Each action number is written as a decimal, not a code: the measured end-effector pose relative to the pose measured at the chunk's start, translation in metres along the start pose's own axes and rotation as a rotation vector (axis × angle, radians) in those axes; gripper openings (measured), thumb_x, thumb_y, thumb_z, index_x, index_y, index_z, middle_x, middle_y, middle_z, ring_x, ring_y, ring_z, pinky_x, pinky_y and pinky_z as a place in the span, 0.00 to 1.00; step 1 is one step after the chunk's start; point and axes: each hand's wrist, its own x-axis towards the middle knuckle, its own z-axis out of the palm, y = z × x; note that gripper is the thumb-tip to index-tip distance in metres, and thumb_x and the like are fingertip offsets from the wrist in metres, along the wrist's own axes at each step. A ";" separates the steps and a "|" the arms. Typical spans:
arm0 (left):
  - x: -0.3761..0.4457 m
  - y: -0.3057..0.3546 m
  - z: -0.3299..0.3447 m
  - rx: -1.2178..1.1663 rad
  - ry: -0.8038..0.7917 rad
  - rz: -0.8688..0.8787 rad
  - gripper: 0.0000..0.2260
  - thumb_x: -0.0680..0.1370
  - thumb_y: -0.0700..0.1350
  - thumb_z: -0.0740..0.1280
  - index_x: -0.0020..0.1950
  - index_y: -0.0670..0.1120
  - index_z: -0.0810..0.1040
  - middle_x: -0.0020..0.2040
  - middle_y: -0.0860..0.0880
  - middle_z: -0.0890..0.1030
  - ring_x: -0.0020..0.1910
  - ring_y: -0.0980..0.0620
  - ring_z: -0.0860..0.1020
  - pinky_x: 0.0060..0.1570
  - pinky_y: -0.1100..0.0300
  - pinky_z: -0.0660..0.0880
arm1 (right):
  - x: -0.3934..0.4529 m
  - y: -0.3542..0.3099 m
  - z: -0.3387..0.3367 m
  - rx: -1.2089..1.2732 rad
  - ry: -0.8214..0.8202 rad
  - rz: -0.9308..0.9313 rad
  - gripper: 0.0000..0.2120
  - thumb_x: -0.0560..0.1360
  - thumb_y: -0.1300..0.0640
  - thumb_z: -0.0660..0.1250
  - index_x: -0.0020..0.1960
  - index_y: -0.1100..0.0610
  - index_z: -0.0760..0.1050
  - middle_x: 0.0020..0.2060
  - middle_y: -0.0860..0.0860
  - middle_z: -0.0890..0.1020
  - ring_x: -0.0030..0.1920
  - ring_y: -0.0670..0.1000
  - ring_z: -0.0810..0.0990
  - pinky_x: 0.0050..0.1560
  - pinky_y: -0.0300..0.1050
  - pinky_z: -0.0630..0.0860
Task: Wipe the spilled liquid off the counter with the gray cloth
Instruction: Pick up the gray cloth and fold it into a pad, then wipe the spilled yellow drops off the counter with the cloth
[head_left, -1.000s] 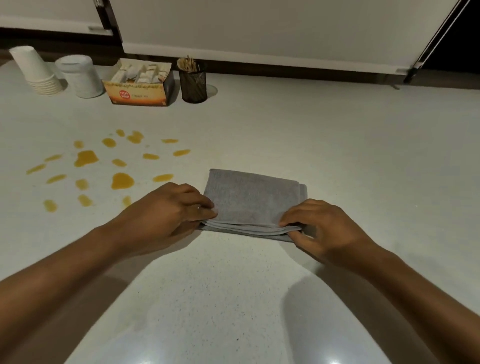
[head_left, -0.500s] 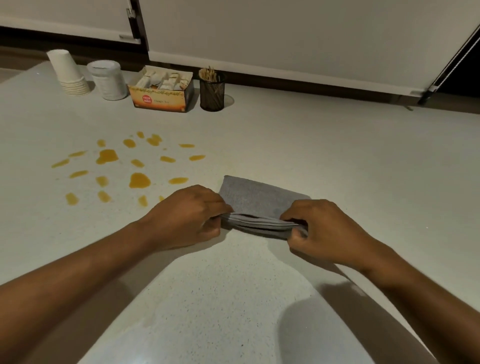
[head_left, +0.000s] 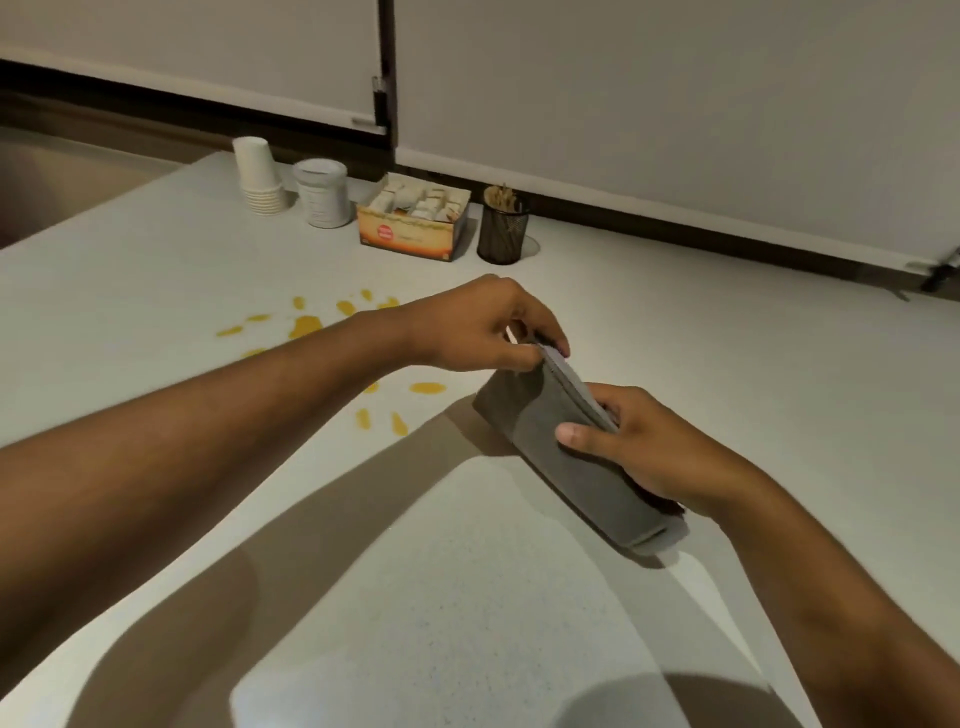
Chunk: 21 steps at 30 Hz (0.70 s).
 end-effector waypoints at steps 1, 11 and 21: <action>-0.002 -0.005 -0.003 -0.010 0.028 -0.015 0.14 0.82 0.45 0.69 0.67 0.48 0.84 0.61 0.50 0.86 0.56 0.56 0.84 0.56 0.57 0.83 | 0.003 -0.003 0.001 0.075 0.000 0.033 0.10 0.80 0.43 0.67 0.60 0.42 0.79 0.50 0.43 0.86 0.49 0.48 0.87 0.45 0.42 0.85; -0.151 -0.129 -0.061 0.066 0.279 -0.223 0.23 0.82 0.64 0.64 0.69 0.52 0.82 0.65 0.54 0.85 0.61 0.58 0.82 0.59 0.57 0.79 | 0.035 -0.062 0.032 0.534 0.307 0.209 0.13 0.84 0.50 0.64 0.65 0.53 0.80 0.52 0.55 0.89 0.47 0.55 0.89 0.41 0.46 0.86; -0.291 -0.278 -0.099 0.458 0.096 -0.426 0.41 0.78 0.76 0.46 0.85 0.53 0.61 0.86 0.48 0.61 0.86 0.44 0.52 0.81 0.36 0.53 | 0.118 -0.132 0.136 -0.378 0.515 0.236 0.17 0.85 0.48 0.61 0.68 0.56 0.75 0.60 0.60 0.82 0.56 0.65 0.80 0.49 0.51 0.74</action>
